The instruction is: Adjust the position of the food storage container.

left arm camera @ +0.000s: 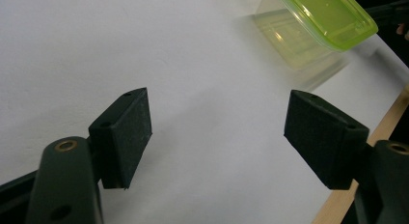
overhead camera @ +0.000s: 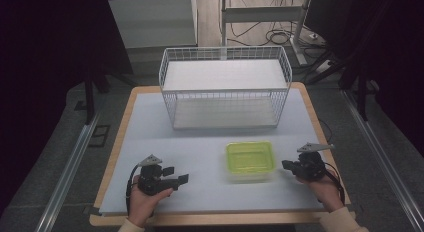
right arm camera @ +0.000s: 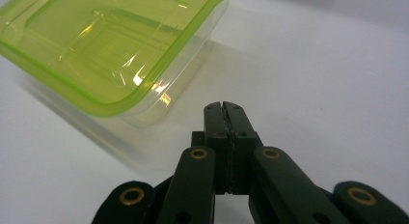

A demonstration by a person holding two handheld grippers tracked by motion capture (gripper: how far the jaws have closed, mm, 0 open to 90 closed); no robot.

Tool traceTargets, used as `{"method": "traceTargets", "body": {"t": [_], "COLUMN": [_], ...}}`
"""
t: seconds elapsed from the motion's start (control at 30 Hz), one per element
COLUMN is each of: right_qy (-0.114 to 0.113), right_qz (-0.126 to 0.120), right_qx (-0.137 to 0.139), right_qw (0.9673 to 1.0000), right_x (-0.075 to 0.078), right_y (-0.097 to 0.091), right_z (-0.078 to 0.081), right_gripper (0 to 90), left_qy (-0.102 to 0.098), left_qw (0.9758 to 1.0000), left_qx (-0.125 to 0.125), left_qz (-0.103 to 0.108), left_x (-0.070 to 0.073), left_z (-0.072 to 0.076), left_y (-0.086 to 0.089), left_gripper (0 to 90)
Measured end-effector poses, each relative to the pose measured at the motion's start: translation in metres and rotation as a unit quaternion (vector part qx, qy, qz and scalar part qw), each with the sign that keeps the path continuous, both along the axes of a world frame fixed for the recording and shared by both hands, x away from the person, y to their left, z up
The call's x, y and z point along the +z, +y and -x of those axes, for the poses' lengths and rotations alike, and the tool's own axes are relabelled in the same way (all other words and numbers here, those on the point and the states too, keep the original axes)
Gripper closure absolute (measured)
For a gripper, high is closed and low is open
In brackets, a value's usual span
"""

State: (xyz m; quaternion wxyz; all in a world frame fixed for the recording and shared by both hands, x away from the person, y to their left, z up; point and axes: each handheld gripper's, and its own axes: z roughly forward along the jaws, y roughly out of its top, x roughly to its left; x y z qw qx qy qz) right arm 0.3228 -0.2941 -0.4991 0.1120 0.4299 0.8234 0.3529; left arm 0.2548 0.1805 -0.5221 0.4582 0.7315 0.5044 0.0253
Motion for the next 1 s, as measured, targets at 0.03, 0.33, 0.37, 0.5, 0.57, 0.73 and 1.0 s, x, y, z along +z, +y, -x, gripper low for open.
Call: {"method": "traceTargets", "body": {"t": [0.03, 0.33, 0.37, 0.5, 0.57, 0.73, 1.0], "right_qy": [0.002, 0.019, 0.024, 0.027, 0.028, 0.030, 0.026], "right_qz": [-0.002, -0.006, -0.007, -0.017, -0.022, -0.030, -0.029], "right_qx": [0.001, 0.016, 0.020, 0.027, 0.026, 0.020, 0.027], "right_qw": [1.0000, 0.9997, 0.9995, 0.9991, 0.9991, 0.9989, 0.9989], "right_x": [-0.002, -0.012, -0.013, -0.016, -0.017, -0.018, -0.019], "right_y": [0.002, 0.021, 0.023, 0.025, 0.024, 0.024, 0.031], "right_z": [-0.002, -0.009, -0.009, -0.010, -0.011, -0.011, -0.012], "right_gripper": [89.8, 89.8, 89.8, 89.8, 89.8, 89.8, 89.8], "left_qy": [0.000, 0.000, 0.001, 0.000, 0.000, 0.001, 0.002], "left_qw": [1.0000, 1.0000, 1.0000, 1.0000, 1.0000, 1.0000, 1.0000], "left_qx": [0.000, -0.003, -0.003, -0.006, -0.005, -0.005, -0.006], "left_qz": [0.000, -0.001, -0.001, -0.002, -0.002, -0.004, -0.005], "left_x": [0.000, 0.000, -0.001, -0.001, -0.001, -0.001, -0.002], "left_z": [0.000, 0.000, 0.000, 0.000, 0.000, 0.000, -0.001], "left_y": [0.000, -0.001, -0.002, -0.002, -0.002, -0.003, -0.004], "left_gripper": [25.1, 24.9, 24.9, 24.9, 24.9, 24.9, 24.8]}}
